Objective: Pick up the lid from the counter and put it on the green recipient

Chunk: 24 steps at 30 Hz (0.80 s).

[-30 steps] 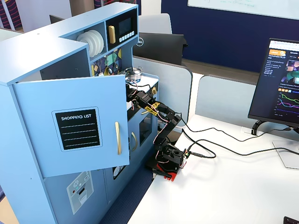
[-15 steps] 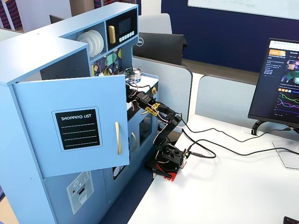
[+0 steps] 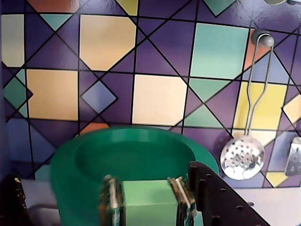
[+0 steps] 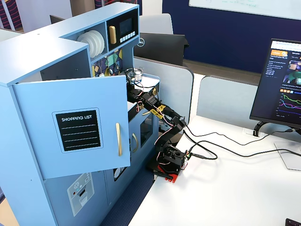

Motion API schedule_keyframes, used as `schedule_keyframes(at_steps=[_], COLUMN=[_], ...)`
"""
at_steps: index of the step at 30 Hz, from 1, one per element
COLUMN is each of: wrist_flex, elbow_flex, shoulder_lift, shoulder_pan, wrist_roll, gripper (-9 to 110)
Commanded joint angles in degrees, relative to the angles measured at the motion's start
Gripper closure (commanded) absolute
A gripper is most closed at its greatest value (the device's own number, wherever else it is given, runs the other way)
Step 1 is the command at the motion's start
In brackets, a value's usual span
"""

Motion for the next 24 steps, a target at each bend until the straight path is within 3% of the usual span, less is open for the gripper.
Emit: schedule_keyframes(at_steps=[1,17,21,24], wrist_flex=[1.5,15.8,22.1,30.7], elbow_flex=[2.5,24.8,32.7,38.1], shoulder_lift=[8.4,31.6,38.6,43.9], shoulder_pan=[3.3,7.2,7.2,6.8], wrist_roll=[-1.1,0.4,1.6,0.4], gripper=[60,62,73,92])
